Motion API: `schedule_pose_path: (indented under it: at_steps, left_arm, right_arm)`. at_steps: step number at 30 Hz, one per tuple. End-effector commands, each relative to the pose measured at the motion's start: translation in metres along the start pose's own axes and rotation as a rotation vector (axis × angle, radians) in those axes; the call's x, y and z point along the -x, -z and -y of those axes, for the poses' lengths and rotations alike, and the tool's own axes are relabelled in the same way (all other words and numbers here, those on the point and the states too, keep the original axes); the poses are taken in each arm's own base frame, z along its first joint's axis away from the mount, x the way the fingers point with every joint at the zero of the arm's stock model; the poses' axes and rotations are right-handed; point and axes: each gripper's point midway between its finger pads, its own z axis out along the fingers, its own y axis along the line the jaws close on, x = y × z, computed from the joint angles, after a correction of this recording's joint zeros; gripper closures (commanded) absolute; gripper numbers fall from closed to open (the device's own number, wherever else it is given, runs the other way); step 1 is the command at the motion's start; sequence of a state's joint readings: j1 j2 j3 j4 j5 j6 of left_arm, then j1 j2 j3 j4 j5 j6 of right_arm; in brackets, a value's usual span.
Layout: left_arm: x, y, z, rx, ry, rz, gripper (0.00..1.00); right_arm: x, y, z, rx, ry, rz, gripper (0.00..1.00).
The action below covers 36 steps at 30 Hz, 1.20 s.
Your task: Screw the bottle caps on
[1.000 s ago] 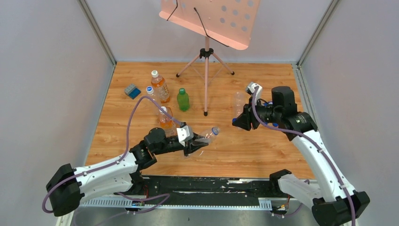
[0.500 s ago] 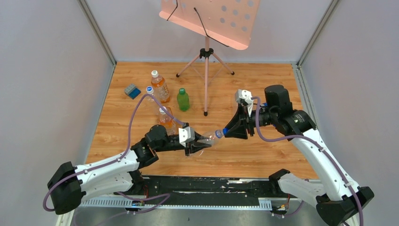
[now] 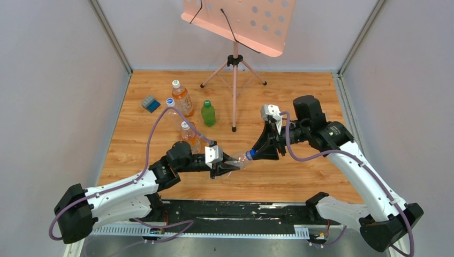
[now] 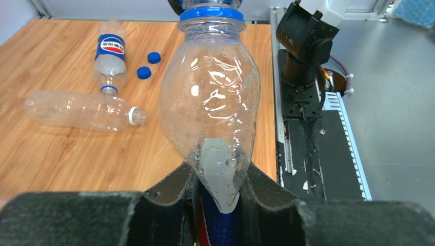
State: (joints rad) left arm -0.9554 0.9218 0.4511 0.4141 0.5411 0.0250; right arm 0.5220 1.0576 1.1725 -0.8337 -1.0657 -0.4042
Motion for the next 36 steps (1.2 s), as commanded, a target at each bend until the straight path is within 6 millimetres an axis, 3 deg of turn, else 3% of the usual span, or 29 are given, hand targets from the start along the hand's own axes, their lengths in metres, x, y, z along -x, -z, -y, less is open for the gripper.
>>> schedule_pose_path:
  at_steps: [1, 13, 18, 23, 29, 36]
  left_arm:
    - [0.040, -0.004, -0.003, -0.004, -0.047, 0.084, 0.82]
    - [0.047, -0.006, -0.003, 0.001, 0.051, 0.078, 0.86]
    - [0.059, -0.002, -0.010, 0.038, 0.064, 0.170, 0.91]
    - [0.058, -0.001, -0.011, 0.031, 0.106, 0.206, 0.92]
    - [0.072, 0.002, -0.013, 0.025, 0.149, 0.290, 0.94]
    - [0.080, 0.007, -0.016, 0.026, 0.195, 0.344, 0.95]
  right_arm:
    - [0.011, -0.003, -0.010, 0.071, 0.076, 0.012, 0.89]
    - [0.003, -0.013, -0.014, 0.134, 0.088, -0.026, 0.90]
    - [0.000, -0.016, -0.012, 0.153, 0.081, -0.024, 0.92]
    - [0.001, -0.019, -0.017, 0.202, 0.090, -0.002, 0.93]
    - [0.003, -0.020, -0.018, 0.235, 0.120, 0.014, 0.93]
    - [0.005, -0.025, -0.011, 0.247, 0.168, 0.022, 0.94]
